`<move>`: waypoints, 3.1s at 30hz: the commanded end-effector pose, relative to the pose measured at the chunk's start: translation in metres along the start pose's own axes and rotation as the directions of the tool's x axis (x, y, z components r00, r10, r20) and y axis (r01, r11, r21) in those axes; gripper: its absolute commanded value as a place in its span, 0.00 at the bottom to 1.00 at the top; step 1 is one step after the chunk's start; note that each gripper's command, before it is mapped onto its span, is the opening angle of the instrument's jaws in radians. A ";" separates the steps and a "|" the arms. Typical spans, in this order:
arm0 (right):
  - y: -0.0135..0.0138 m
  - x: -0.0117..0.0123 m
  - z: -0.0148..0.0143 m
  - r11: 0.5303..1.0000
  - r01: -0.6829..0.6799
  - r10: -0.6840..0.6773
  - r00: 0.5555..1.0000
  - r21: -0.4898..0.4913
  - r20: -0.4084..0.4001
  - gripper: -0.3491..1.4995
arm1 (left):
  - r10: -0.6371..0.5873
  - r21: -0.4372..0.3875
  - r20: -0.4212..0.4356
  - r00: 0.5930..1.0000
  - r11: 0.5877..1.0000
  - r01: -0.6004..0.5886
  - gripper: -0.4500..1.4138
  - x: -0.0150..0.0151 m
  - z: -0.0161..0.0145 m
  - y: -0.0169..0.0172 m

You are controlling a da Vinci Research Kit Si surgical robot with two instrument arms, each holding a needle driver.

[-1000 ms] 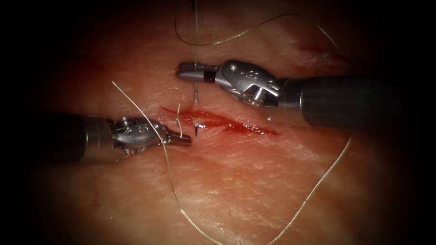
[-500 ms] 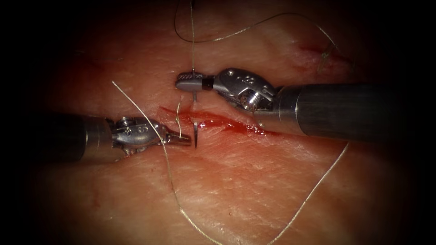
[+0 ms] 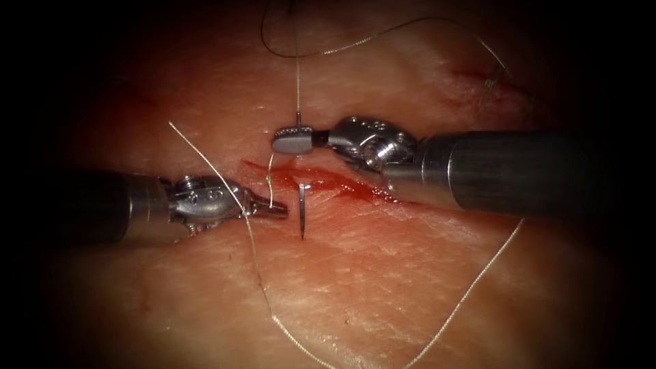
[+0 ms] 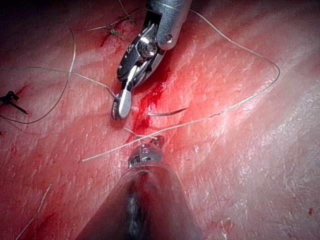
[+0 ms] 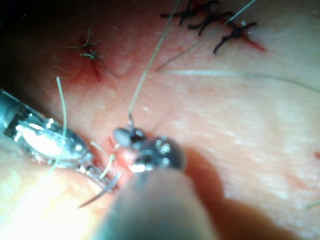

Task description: Wound Closure

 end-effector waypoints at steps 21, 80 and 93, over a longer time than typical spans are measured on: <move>-0.0015 -0.0020 -0.0009 0.999 -0.022 0.024 0.998 0.040 -0.061 0.99 | 0.397 0.054 -0.038 0.917 0.917 -0.395 0.58 0.0015 0.0003 0.0039; -0.0023 -0.0023 -0.0078 0.990 -0.054 0.062 0.997 0.131 -0.050 0.91 | 0.740 0.183 0.118 0.663 0.640 -0.747 0.48 0.0026 0.0047 0.0024; -0.0025 -0.0022 -0.0081 0.991 -0.057 0.065 0.996 0.119 -0.060 0.90 | 0.668 0.169 0.089 0.739 0.721 -0.672 0.00 0.0029 0.0020 0.0038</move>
